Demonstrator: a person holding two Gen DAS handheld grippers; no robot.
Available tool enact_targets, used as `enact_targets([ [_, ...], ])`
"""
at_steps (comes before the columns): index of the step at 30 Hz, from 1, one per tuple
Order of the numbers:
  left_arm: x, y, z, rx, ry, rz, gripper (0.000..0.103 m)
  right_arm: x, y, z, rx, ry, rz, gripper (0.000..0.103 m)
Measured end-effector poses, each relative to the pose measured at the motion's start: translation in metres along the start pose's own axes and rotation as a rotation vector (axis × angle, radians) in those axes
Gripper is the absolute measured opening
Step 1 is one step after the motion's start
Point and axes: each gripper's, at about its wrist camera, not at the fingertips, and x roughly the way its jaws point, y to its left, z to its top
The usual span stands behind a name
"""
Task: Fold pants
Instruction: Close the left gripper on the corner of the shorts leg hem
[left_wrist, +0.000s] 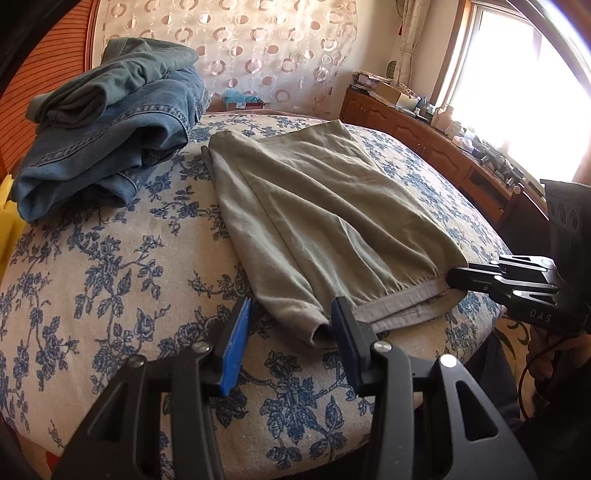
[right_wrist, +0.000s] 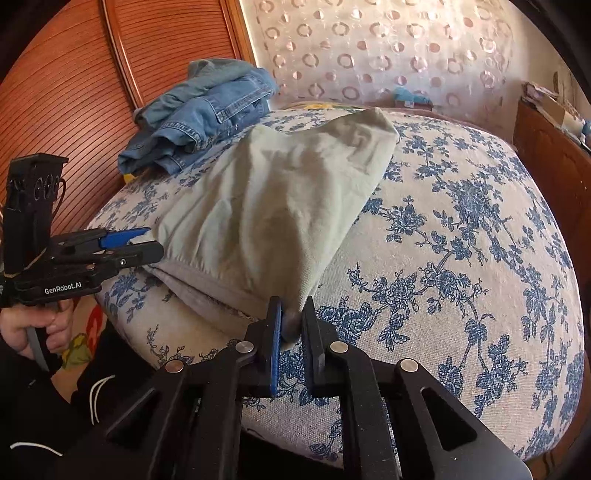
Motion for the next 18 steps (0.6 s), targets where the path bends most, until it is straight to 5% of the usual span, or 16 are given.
enact_targets([
  [18,0.002,-0.014,-0.005,0.040,-0.033,-0.022,0.012,0.000,0.004,-0.007,-0.005,0.005,0.009,0.020],
])
